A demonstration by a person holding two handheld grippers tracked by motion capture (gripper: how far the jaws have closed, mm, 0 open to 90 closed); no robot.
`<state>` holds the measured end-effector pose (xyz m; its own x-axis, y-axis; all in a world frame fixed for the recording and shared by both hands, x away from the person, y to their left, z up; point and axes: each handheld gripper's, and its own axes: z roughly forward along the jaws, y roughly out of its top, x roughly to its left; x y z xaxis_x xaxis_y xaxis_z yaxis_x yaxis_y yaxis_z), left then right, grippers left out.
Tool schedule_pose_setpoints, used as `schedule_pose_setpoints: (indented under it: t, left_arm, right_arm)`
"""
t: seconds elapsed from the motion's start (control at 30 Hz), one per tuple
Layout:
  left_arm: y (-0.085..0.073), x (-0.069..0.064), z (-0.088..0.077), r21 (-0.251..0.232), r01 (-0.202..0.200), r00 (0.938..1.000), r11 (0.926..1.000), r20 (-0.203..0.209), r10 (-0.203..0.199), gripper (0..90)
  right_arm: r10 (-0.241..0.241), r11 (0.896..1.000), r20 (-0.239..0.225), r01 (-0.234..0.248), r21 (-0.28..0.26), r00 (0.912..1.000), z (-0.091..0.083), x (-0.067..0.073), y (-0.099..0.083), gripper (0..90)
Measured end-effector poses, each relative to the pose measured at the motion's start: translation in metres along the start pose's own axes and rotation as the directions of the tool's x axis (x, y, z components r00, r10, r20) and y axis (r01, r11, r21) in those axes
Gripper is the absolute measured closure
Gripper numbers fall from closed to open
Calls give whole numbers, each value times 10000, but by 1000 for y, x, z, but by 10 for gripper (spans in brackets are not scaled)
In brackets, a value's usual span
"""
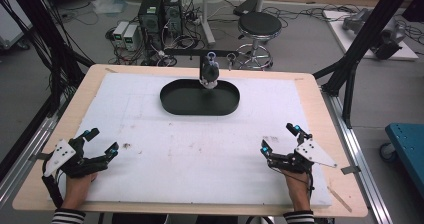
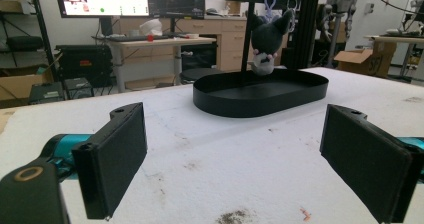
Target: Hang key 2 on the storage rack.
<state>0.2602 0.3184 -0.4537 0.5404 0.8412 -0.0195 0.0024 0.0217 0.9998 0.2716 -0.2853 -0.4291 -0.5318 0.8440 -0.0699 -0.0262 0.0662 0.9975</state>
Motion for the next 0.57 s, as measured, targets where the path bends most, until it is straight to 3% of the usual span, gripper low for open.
schedule_pose_setpoints:
  t: [0.2, 0.33, 0.47, 0.57]
  left_arm:
    - [0, 0, 0, -4, -2, 10000, 10000, -2, 2, 119]
    - [0, 0, 0, 14, 77, 10000, 10000, -14, -77, 119]
    - [0, 0, 1, 32, 84, 10000, 10000, -11, -84, 119]
    - [0, 0, 0, 12, 74, 10000, 10000, -17, -74, 119]
  right_arm:
    - [424, 9990, 113, -425, 103, 9990, -4, 1, -17, 6]
    - [270, 9996, 257, -271, 8, 9993, -6, 1, -23, 6]
    - [461, 9989, 244, -461, -21, 9986, -6, -1, -24, 6]
    - [276, 9996, 311, -276, 24, 9991, -5, 1, -24, 6]
